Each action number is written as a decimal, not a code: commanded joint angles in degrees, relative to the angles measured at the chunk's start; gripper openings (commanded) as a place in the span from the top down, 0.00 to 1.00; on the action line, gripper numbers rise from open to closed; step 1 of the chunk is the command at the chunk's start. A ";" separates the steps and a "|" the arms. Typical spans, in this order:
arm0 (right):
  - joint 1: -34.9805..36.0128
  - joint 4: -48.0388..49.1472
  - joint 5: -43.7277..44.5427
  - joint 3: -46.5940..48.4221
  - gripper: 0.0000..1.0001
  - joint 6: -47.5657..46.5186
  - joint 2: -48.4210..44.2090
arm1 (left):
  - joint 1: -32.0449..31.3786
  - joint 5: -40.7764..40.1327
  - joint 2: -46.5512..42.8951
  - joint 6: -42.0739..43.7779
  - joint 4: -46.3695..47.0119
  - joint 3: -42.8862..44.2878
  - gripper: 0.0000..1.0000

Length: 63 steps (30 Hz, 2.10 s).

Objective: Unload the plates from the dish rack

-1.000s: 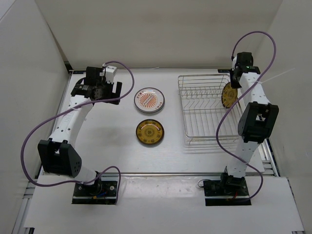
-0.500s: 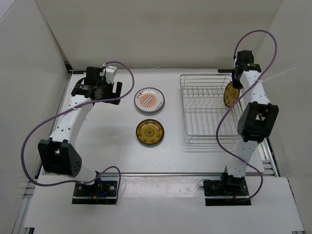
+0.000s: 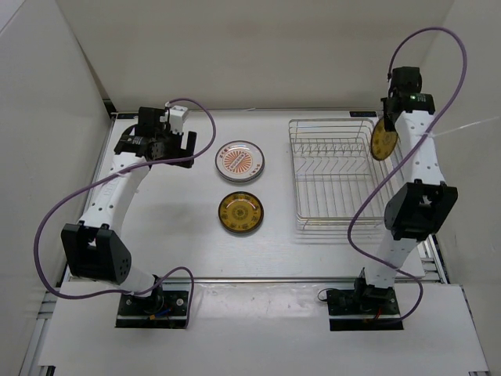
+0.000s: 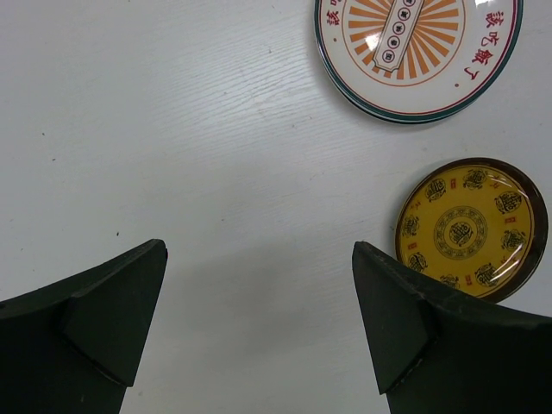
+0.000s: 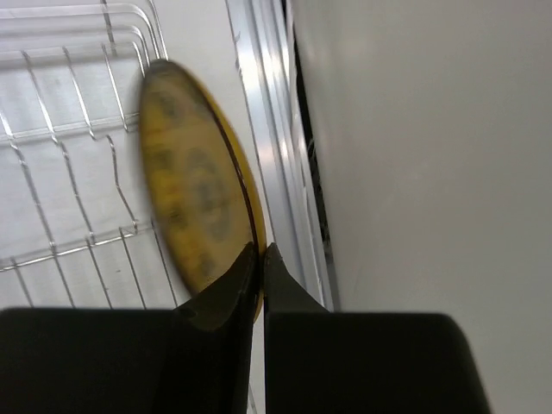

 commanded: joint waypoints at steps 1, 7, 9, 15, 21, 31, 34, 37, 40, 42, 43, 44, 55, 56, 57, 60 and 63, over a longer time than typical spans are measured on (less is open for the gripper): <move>1.75 0.87 1.01 6.66 1.00 -0.31 -8.73 | 0.40 1.23 0.54 -0.35 1.86 0.46 0.00; 5.61 -0.45 0.05 7.03 1.00 -0.31 -15.67 | 0.40 4.29 3.71 -0.97 1.86 7.04 0.00; 5.61 -0.45 -5.11 5.19 1.00 1.35 -19.62 | 0.40 10.41 4.50 -0.97 1.33 11.00 0.00; 5.61 -1.76 -43.29 -6.42 1.00 1.88 -25.17 | -2.31 32.73 7.57 -1.67 0.81 20.75 0.00; 7.02 -2.38 -57.42 -10.02 1.00 -0.39 -22.28 | -12.23 39.11 8.72 -2.45 7.57 21.91 0.00; 10.01 -1.15 -61.83 -10.03 1.00 -0.93 -20.34 | -23.41 32.61 18.82 -2.99 6.34 30.17 0.00; 10.01 -1.15 -62.35 -10.64 1.00 -0.93 -20.34 | -23.42 31.29 20.14 -3.60 6.34 31.92 0.01; 10.53 -1.15 -62.36 -11.25 1.00 -1.45 -20.34 | -23.42 31.28 20.85 -4.13 5.82 33.42 0.06; 11.14 -1.15 -61.22 -11.87 1.00 -1.46 -20.34 | -23.42 30.67 21.38 -4.13 5.82 34.04 0.12; 11.15 -0.63 -60.60 -12.40 1.00 -1.98 -20.34 | -23.42 30.06 20.77 -4.13 5.82 34.57 0.12; 11.76 -0.63 -60.08 -12.40 1.00 -1.98 -20.34 | -23.42 30.05 20.76 -4.13 5.29 34.57 0.16; 11.77 -0.63 -60.07 -12.40 1.00 -1.98 -20.34 | -23.42 29.53 20.76 -4.13 5.29 35.09 0.18; 13.44 -0.63 -59.02 -12.40 1.00 -1.98 -21.39 | -23.94 31.99 22.61 -5.18 5.29 35.62 0.51; 13.44 -0.63 -59.02 -12.92 1.00 -1.98 -21.39 | -23.94 31.99 22.61 -5.18 5.29 35.62 0.65; 13.44 -0.63 -58.41 -12.93 1.00 -1.98 -21.39 | -23.94 31.47 22.61 -5.18 5.29 35.62 0.71; 13.44 -0.63 -58.40 -12.93 1.00 -1.98 -21.92 | -23.94 30.94 22.61 -5.18 5.29 35.62 0.79; 13.44 -0.10 -58.93 -13.46 1.00 -1.46 -21.92 | -23.94 30.93 22.61 -5.71 5.82 34.48 0.81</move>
